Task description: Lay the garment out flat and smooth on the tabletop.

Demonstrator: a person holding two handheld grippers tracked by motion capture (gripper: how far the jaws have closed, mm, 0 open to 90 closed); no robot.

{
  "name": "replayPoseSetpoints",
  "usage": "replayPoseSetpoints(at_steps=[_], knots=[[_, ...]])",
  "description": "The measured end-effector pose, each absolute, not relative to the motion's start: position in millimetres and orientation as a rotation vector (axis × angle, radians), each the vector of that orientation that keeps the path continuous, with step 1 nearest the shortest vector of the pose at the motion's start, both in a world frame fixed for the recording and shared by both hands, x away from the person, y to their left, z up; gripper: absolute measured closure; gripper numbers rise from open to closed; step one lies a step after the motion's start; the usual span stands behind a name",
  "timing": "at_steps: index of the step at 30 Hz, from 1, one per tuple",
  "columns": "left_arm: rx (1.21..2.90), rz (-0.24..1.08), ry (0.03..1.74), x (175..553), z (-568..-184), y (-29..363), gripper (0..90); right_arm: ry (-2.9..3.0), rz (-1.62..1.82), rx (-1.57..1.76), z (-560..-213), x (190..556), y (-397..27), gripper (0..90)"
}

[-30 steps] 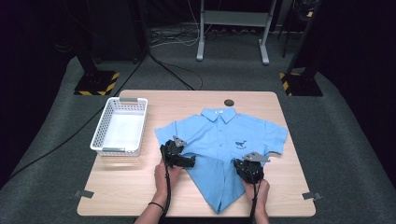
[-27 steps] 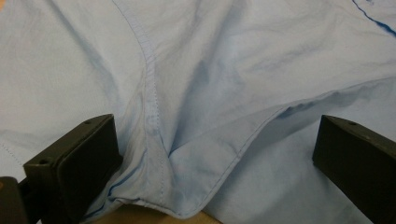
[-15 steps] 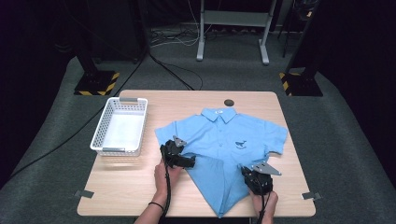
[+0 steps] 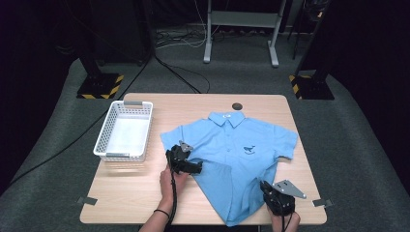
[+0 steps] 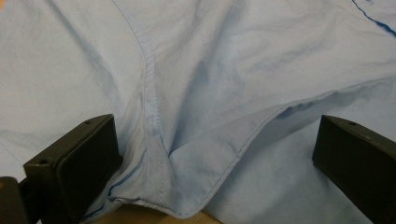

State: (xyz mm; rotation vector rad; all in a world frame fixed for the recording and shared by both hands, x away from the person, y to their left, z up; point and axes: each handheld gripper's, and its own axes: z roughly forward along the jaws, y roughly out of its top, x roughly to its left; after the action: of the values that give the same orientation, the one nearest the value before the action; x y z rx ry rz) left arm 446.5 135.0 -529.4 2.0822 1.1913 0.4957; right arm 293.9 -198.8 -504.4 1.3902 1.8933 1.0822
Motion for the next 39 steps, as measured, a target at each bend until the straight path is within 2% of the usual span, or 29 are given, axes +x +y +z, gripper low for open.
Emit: replayPoseSetpoints(at_steps=[10,17,26,28,35,39], knots=[[2.082,0.495,1.192,446.5,-529.4,135.0,0.2,1.834,1.062,1.436,-506.5,261.3,-223.6,82.8],[2.082,0.496,1.191,446.5,-529.4,134.9,0.2,1.801,1.029,1.479,-503.6,241.6,-245.7,73.7],[2.082,0.496,1.192,446.5,-529.4,134.9,0.2,1.746,1.081,1.513,-490.1,229.3,-268.4,49.0],[2.084,0.496,1.19,446.6,-529.4,135.0,0.2,1.759,1.099,1.507,-488.5,233.4,-266.8,40.2],[2.083,0.496,1.191,446.6,-529.4,135.0,0.2,1.911,1.054,1.513,-499.9,276.5,-245.5,15.8],[2.084,0.495,1.191,446.5,-529.4,135.0,0.2,1.997,0.981,1.501,-509.2,307.4,-230.8,7.3]])
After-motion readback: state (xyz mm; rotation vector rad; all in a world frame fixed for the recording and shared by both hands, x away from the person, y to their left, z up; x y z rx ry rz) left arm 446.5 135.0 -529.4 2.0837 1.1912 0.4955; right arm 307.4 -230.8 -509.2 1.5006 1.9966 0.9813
